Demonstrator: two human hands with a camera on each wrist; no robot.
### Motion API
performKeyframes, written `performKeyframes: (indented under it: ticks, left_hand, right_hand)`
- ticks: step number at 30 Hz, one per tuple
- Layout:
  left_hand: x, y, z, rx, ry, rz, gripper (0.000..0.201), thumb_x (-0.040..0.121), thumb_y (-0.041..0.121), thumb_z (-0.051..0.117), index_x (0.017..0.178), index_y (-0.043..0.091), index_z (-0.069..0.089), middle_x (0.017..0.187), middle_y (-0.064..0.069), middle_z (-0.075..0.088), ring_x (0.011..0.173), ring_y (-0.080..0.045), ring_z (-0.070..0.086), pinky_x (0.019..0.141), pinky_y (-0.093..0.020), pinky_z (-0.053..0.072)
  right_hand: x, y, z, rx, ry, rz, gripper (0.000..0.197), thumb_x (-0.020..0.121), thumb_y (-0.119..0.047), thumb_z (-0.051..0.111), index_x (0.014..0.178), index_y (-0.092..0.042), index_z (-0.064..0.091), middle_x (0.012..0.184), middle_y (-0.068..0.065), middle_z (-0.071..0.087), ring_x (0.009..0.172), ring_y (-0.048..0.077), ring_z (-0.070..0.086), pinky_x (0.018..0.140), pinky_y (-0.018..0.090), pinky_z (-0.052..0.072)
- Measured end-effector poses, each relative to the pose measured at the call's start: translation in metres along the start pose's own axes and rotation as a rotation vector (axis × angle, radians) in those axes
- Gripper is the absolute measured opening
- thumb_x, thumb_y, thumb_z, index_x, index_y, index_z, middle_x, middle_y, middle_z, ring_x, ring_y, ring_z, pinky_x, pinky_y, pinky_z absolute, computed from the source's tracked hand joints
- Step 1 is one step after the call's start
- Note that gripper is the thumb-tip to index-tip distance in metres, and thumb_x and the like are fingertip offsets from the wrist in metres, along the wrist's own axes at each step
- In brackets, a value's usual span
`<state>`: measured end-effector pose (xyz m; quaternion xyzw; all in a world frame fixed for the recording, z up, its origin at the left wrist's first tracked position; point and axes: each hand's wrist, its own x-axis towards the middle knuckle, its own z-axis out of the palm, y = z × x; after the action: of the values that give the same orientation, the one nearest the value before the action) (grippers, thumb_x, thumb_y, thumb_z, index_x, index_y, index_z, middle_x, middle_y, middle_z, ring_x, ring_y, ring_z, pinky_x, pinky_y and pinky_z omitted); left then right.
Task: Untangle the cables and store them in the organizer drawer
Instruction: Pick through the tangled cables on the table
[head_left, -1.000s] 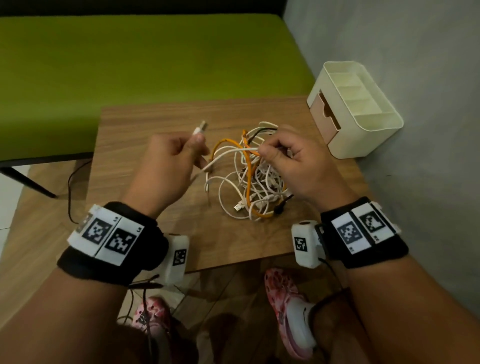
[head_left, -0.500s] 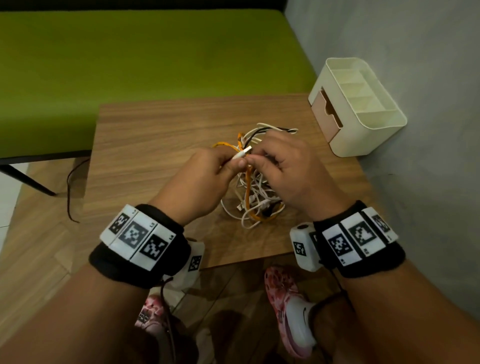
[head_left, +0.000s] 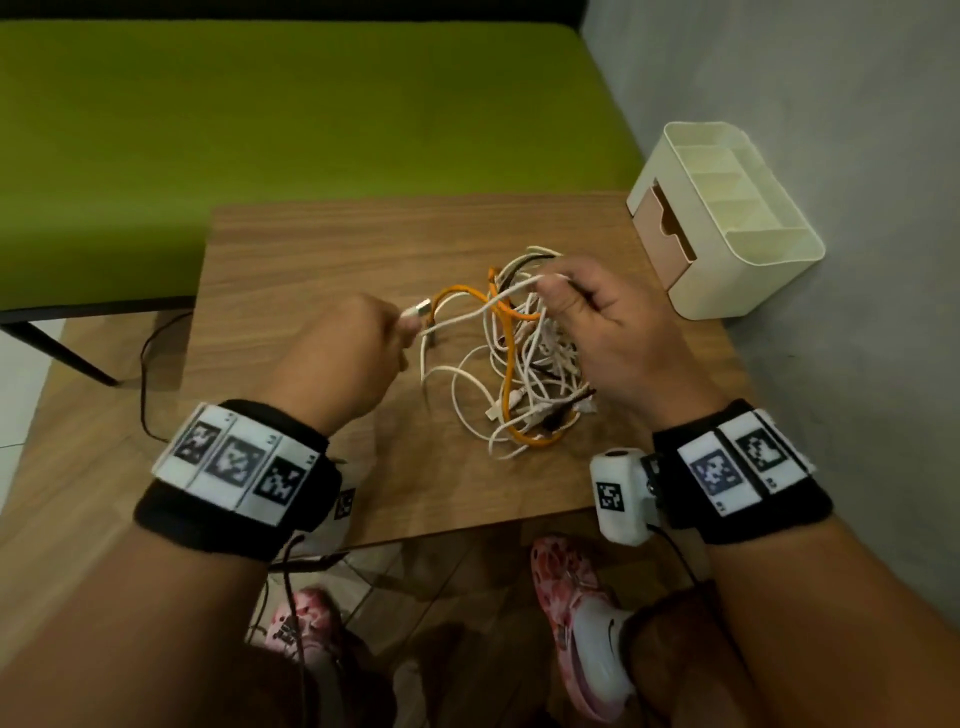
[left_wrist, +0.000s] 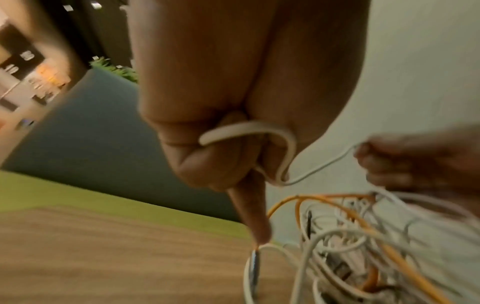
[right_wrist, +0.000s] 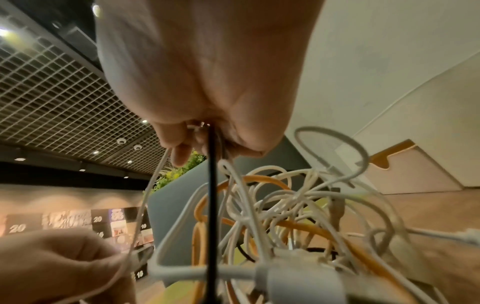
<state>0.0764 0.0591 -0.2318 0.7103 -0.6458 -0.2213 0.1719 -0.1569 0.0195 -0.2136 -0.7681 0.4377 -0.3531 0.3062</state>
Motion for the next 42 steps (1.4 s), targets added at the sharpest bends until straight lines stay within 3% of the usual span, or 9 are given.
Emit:
performKeyframes:
  ticks: [3,6,11,15,22,29,33,38,42]
  left_hand:
    - [0.003,-0.001,0.001,0.137,0.227,0.011,0.035,0.101,0.037,0.043,0.078,0.015,0.057,0.068,-0.012,0.058,0.067,-0.038,0.059,0.055,-0.038,0.040]
    - [-0.007,0.022,-0.002,0.095,0.446,0.226,0.029,0.102,0.035,0.043,0.093,0.016,0.063,0.069,-0.013,0.062,0.060,-0.036,0.055,0.050,-0.034,0.029]
    - [-0.008,0.044,0.026,-0.211,0.081,0.280,0.027,0.101,0.033,0.046,0.083,0.018,0.060,0.068,0.008,0.058,0.068,-0.016,0.056,0.059,-0.037,0.040]
    - [-0.002,0.044,0.013,-0.363,0.024,0.332,0.030,0.100,0.029,0.049,0.072,0.026,0.058,0.052,0.017,0.055,0.050,0.004,0.048,0.049,-0.014,0.032]
    - [-0.010,0.033,-0.034,-1.122,0.124,0.173,0.035,0.093,0.034,0.044,0.066,0.024,0.063,0.052,0.008,0.049,0.041,-0.007,0.038,0.039,-0.021,0.032]
    - [-0.005,-0.008,-0.008,-0.124,0.146,0.137,0.032,0.101,0.028,0.049,0.081,0.011,0.067,0.059,0.000,0.055,0.054,-0.020,0.049,0.053,-0.033,0.032]
    - [-0.014,0.008,-0.016,-0.176,0.512,0.215,0.029,0.101,0.030,0.048,0.098,0.009,0.068,0.062,-0.001,0.053,0.059,-0.023,0.047,0.050,-0.028,0.030]
    - [-0.015,0.032,0.008,-0.216,0.064,0.285,0.021,0.100,0.032,0.047,0.094,0.023,0.064,0.074,0.006,0.066,0.068,-0.009,0.058,0.062,-0.034,0.043]
    - [-0.011,0.031,0.005,-0.339,0.105,0.297,0.024,0.097,0.038,0.045,0.078,0.028,0.057,0.062,0.006,0.056,0.053,-0.012,0.050,0.052,-0.036,0.036]
  right_hand:
    - [0.003,0.007,0.010,-0.174,-0.167,-0.074,0.019,0.099,-0.024,0.053,0.099,-0.017,0.070,0.081,-0.017,0.055,0.077,-0.002,0.052,0.073,0.018,0.040]
    - [0.003,0.014,0.020,-0.348,-0.248,-0.095,0.027,0.095,-0.033,0.048,0.100,-0.018,0.070,0.086,-0.016,0.054,0.086,0.008,0.056,0.087,0.047,0.046]
    - [0.003,0.006,0.021,-0.259,-0.179,-0.179,0.023,0.096,-0.025,0.048,0.091,-0.010,0.065,0.083,-0.006,0.057,0.078,0.011,0.052,0.075,0.037,0.045]
    - [0.004,0.003,0.014,-0.189,-0.158,-0.122,0.020,0.101,-0.024,0.049,0.095,-0.010,0.063,0.083,-0.002,0.059,0.075,0.009,0.052,0.065,0.021,0.039]
    - [0.006,0.014,0.008,-0.285,-0.252,0.025,0.023,0.105,-0.039,0.038,0.088,-0.031,0.050,0.075,-0.017,0.050,0.072,-0.008,0.046,0.080,0.035,0.032]
    - [0.011,0.006,0.010,-0.133,-0.008,-0.102,0.024,0.103,-0.024,0.050,0.102,-0.010,0.069,0.090,0.002,0.063,0.085,0.013,0.057,0.074,0.023,0.043]
    - [0.011,0.011,0.026,-0.325,-0.110,-0.196,0.030,0.097,-0.031,0.048,0.093,-0.009,0.069,0.085,-0.008,0.053,0.083,0.016,0.055,0.077,0.043,0.046]
    - [0.010,0.007,0.034,-0.310,-0.110,-0.263,0.019,0.096,-0.023,0.053,0.090,-0.011,0.066,0.085,-0.010,0.048,0.080,0.011,0.050,0.072,0.039,0.043]
    - [0.009,0.001,0.025,-0.195,-0.139,-0.196,0.025,0.101,-0.026,0.051,0.085,-0.010,0.061,0.080,-0.001,0.053,0.073,0.008,0.049,0.067,0.023,0.039]
